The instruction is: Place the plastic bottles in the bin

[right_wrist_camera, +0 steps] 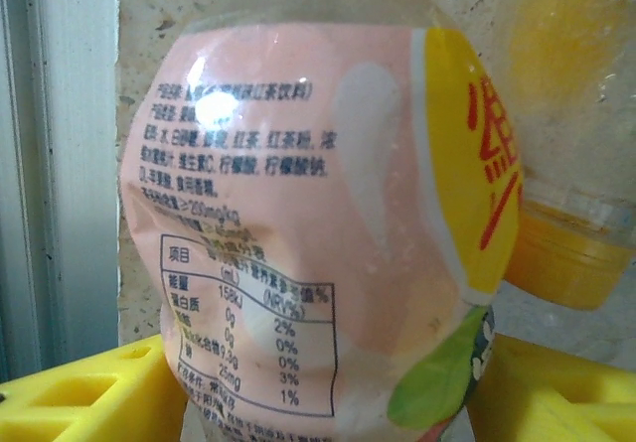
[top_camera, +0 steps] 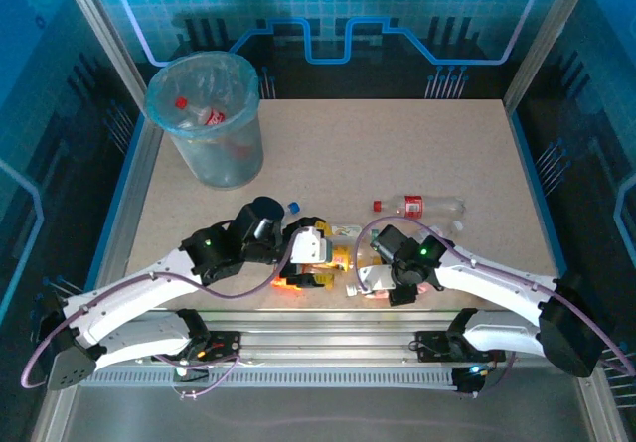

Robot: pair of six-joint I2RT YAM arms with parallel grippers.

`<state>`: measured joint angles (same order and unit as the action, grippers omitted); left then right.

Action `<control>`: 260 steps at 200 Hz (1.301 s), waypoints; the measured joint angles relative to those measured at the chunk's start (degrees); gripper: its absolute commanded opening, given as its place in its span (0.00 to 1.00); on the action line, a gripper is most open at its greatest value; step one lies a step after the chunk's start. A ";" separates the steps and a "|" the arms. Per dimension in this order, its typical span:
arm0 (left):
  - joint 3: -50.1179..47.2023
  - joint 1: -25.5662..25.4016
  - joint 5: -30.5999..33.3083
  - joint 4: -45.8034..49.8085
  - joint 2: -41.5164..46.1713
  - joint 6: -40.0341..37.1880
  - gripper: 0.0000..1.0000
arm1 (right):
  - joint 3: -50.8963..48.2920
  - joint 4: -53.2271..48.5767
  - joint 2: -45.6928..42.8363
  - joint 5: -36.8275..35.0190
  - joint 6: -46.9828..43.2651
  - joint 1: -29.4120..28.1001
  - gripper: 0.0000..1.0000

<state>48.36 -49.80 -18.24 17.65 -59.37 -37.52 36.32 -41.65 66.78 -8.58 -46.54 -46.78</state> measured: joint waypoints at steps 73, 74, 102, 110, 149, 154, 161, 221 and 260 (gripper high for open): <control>-0.22 0.00 0.59 -0.22 1.05 0.02 0.86 | -0.87 3.17 4.13 -0.17 0.20 0.44 0.72; -0.22 0.00 0.59 -0.24 1.05 0.02 0.86 | -0.90 3.15 4.15 -0.17 0.22 0.44 0.71; -0.22 0.00 0.85 -0.26 1.27 0.04 0.86 | -1.11 3.10 4.02 -0.02 0.96 0.68 0.62; -0.22 0.00 1.01 -0.35 1.53 0.07 0.86 | -1.11 2.86 3.48 -0.02 1.25 0.74 0.60; -1.20 0.00 1.90 -3.80 5.49 1.01 0.85 | -0.85 0.70 -5.44 0.87 1.84 0.81 0.55; -1.53 0.00 1.92 -4.68 6.21 1.33 0.85 | -0.61 0.20 -7.06 1.18 1.97 0.85 0.55; -2.14 0.00 1.95 -6.23 7.34 1.70 0.85 | -0.26 -0.39 -8.96 1.53 1.99 0.85 0.55; -3.52 0.02 1.88 -17.49 12.66 8.28 0.84 | 2.27 -3.76 -23.85 5.40 4.17 1.84 0.54; -3.02 0.02 -0.96 -24.20 12.76 14.25 0.83 | 6.60 2.10 -31.65 13.70 8.22 1.99 0.52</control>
<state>45.34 -49.78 -19.20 -6.55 -46.61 -23.27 42.92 -39.55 35.14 5.13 -38.33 -44.80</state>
